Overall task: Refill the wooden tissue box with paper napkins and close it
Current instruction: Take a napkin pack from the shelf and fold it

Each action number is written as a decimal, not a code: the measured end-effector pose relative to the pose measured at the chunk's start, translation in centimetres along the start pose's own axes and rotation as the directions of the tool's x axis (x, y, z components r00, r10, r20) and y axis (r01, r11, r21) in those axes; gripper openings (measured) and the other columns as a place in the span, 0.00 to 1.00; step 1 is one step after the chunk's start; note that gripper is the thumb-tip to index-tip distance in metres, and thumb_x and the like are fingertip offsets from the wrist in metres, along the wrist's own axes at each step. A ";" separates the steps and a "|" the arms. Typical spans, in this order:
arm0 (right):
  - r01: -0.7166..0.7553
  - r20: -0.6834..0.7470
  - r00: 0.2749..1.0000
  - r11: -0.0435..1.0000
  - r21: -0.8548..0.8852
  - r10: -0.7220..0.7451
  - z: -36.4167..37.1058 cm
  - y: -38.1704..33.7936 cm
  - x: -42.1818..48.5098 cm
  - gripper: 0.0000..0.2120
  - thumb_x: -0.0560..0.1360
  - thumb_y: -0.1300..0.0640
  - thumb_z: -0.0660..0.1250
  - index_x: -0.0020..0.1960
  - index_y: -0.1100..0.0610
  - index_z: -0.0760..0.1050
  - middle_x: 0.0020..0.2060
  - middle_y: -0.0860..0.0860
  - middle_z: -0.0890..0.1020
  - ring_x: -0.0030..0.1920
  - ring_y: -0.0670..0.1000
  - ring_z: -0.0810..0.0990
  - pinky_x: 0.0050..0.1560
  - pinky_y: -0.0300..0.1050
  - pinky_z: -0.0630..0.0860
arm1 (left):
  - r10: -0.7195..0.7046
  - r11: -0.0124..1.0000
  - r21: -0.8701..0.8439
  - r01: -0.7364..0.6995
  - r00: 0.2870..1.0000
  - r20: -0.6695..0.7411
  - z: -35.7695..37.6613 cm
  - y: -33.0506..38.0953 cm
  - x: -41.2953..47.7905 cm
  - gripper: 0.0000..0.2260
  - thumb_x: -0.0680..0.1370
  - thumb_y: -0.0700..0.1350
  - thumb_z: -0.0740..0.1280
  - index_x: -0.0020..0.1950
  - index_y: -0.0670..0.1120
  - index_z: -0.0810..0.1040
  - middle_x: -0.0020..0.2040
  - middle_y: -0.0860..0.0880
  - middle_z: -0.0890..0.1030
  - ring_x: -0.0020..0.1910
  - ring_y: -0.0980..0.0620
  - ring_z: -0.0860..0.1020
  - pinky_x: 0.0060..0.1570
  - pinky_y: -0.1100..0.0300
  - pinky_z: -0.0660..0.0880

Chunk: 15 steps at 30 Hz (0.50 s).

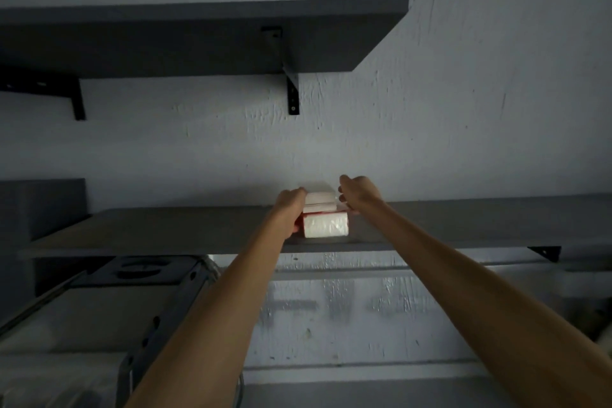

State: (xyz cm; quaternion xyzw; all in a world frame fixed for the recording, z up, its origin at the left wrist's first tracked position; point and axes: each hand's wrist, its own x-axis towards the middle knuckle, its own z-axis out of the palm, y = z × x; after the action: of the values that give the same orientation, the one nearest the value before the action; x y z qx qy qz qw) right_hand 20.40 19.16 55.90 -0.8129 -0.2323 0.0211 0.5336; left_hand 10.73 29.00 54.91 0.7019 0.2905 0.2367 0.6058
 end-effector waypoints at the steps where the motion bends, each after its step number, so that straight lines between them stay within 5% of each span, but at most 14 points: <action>1: 0.025 -0.011 1.000 0.999 -0.040 -0.025 0.1 -0.2 -0.2 0.23 0.75 0.47 0.53 0.52 0.62 0.79 0.48 0.58 0.83 0.48 0.58 0.82 0.53 0.52 0.78 | -0.014 1.000 -0.016 0.015 1.000 0.009 -0.1 0.1 0.0 0.12 0.81 0.46 0.58 0.58 0.41 0.73 0.48 0.43 0.79 0.42 0.48 0.77 0.37 0.55 0.74; 7: -0.048 0.078 0.995 0.989 -0.139 0.060 0.4 -1.1 -0.6 0.24 0.77 0.44 0.49 0.52 0.60 0.75 0.43 0.56 0.78 0.40 0.54 0.76 0.41 0.45 0.72 | -0.049 0.999 0.009 0.049 0.999 0.019 -0.1 -0.4 0.2 0.11 0.80 0.46 0.58 0.57 0.42 0.74 0.54 0.40 0.80 0.51 0.44 0.79 0.56 0.47 0.78; 11: -0.121 0.132 0.982 0.987 -0.101 0.134 0.7 -2.1 0.0 0.22 0.79 0.44 0.50 0.58 0.60 0.71 0.46 0.56 0.77 0.41 0.52 0.75 0.43 0.44 0.73 | -0.070 0.996 -0.050 0.070 0.998 0.003 0.1 -0.5 0.2 0.12 0.81 0.47 0.58 0.59 0.41 0.73 0.55 0.41 0.79 0.50 0.45 0.79 0.55 0.50 0.78; 15: -0.212 0.197 0.961 0.974 0.075 0.194 0.5 -2.7 0.0 0.18 0.80 0.47 0.59 0.58 0.62 0.71 0.43 0.54 0.76 0.34 0.48 0.74 0.26 0.37 0.70 | -0.135 0.980 -0.148 0.136 0.991 0.015 -0.2 -0.1 -0.3 0.11 0.80 0.46 0.59 0.59 0.42 0.71 0.51 0.41 0.79 0.43 0.46 0.78 0.41 0.53 0.78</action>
State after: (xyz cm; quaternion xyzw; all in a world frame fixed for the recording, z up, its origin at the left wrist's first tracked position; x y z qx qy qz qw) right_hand 19.26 20.45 58.02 -0.8005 -0.1960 0.1637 0.5422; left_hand 10.37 28.98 54.81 0.6339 0.3179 0.2142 0.6717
